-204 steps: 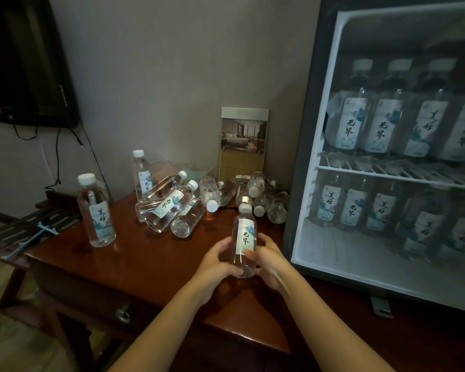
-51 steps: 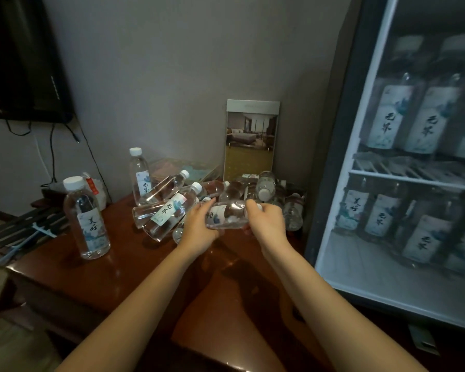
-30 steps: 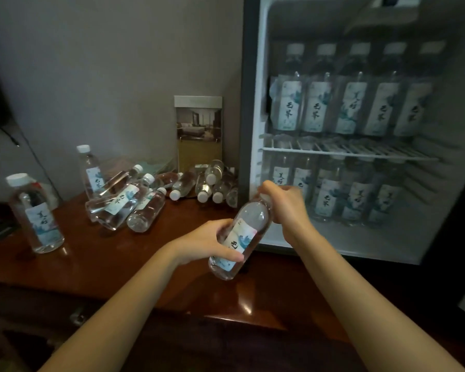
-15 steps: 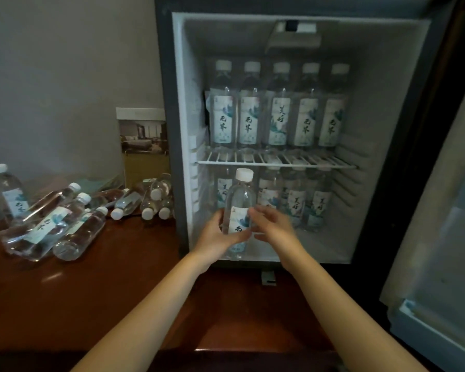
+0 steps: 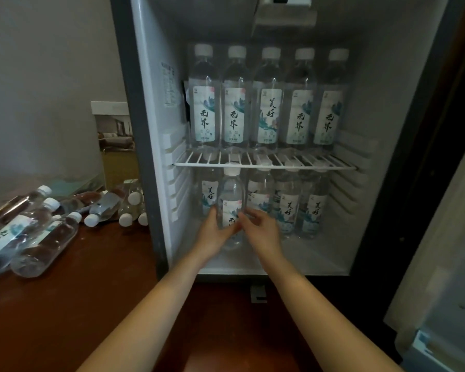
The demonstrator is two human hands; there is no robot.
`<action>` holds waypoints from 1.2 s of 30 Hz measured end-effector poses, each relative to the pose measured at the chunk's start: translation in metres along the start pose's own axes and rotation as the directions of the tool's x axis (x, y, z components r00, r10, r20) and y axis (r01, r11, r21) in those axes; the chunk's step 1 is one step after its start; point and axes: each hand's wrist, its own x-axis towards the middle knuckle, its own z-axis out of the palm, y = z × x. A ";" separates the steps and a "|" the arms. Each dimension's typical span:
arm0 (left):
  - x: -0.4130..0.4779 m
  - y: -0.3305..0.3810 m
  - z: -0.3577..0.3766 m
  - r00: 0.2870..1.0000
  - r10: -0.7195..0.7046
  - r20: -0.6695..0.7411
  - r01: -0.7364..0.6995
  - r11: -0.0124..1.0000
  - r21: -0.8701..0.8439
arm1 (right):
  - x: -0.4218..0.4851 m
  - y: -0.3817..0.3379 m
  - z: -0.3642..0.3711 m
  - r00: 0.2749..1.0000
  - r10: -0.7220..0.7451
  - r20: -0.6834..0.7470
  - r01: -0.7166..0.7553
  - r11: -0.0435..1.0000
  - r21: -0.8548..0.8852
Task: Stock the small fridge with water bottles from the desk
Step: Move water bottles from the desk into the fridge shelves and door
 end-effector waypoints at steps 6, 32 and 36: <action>0.004 -0.011 0.002 0.997 0.058 0.042 -0.065 0.982 0.177 | 0.007 0.008 0.001 0.996 -0.017 -0.084 0.015 1.000 -0.025; -0.045 0.009 -0.018 0.996 0.041 -0.081 -0.001 0.898 0.439 | -0.027 -0.007 0.011 0.984 0.174 -0.042 -0.175 0.984 -0.021; -0.079 0.014 -0.058 0.986 0.107 -0.128 -0.037 0.886 0.461 | -0.047 -0.024 0.034 0.958 0.241 0.153 -0.237 0.970 -0.043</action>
